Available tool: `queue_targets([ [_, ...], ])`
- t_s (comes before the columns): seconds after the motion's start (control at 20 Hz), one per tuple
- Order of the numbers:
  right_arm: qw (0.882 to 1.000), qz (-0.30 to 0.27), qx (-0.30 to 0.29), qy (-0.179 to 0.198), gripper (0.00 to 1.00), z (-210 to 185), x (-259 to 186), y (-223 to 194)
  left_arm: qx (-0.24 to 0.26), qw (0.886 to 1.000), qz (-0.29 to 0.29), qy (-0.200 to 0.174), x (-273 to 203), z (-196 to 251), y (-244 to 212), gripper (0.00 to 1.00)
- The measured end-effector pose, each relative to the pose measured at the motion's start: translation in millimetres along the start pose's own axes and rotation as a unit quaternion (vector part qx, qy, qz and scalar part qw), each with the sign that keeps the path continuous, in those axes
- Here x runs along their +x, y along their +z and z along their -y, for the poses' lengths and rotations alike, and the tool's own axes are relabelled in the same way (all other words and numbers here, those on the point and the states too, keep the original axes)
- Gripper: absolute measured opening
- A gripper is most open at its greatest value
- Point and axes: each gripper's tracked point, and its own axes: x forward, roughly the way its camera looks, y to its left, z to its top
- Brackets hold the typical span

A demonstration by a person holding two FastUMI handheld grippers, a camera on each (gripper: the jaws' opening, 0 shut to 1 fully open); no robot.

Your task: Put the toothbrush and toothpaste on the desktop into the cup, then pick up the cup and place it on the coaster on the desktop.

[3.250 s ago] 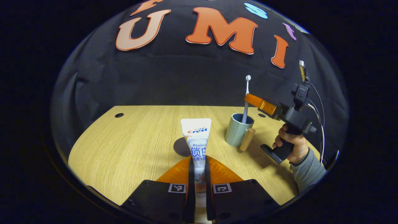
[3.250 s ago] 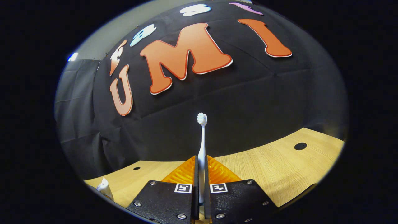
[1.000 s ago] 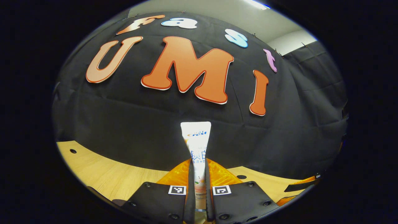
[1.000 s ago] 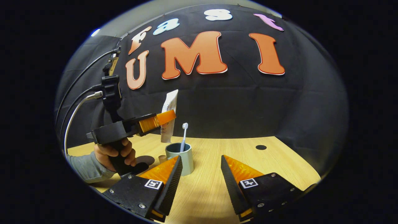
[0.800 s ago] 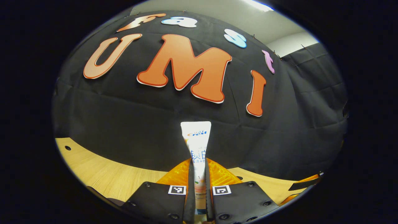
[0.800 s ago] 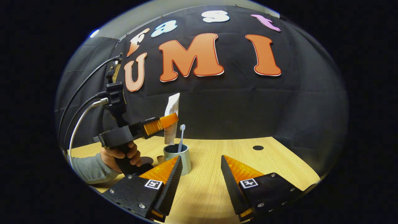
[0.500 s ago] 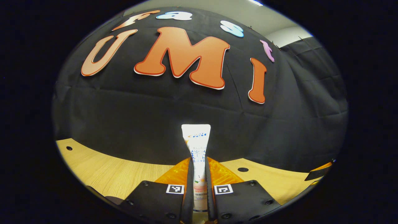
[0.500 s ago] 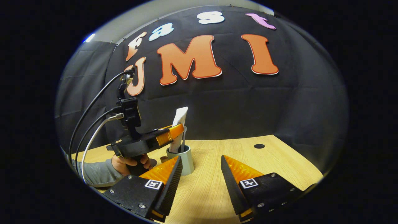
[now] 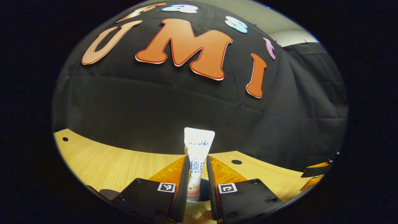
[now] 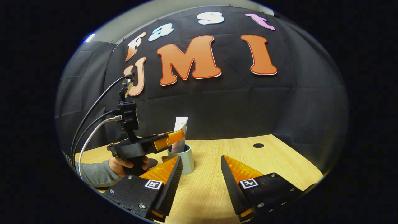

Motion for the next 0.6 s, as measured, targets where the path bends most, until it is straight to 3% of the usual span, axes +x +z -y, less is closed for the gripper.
queue_targets([
  [0.15, 1.0, 0.0, 0.007, 0.016, 0.76, -16.1, -2.6, 2.4, 0.032, 0.999, 0.009, 0.029, -13.5, -16.5, 14.7, 0.39],
  [0.3, 1.0, -0.001, -0.003, 0.014, 0.77, -24.1, -0.7, 7.4, 0.048, 0.998, 0.009, 0.04, -34.8, -25.0, 31.0, 0.92],
  [0.35, 1.0, -0.005, -0.003, 0.014, 0.77, -26.1, 1.2, 7.5, 0.053, 0.998, 0.011, 0.045, -41.1, -27.3, 37.4, 0.98],
  [0.6, 1.0, -0.005, -0.008, 0.021, 0.78, -47.2, 1.8, 29.0, 0.058, 0.996, 0.029, 0.063, -86.4, -44.6, 70.5, 0.98],
])
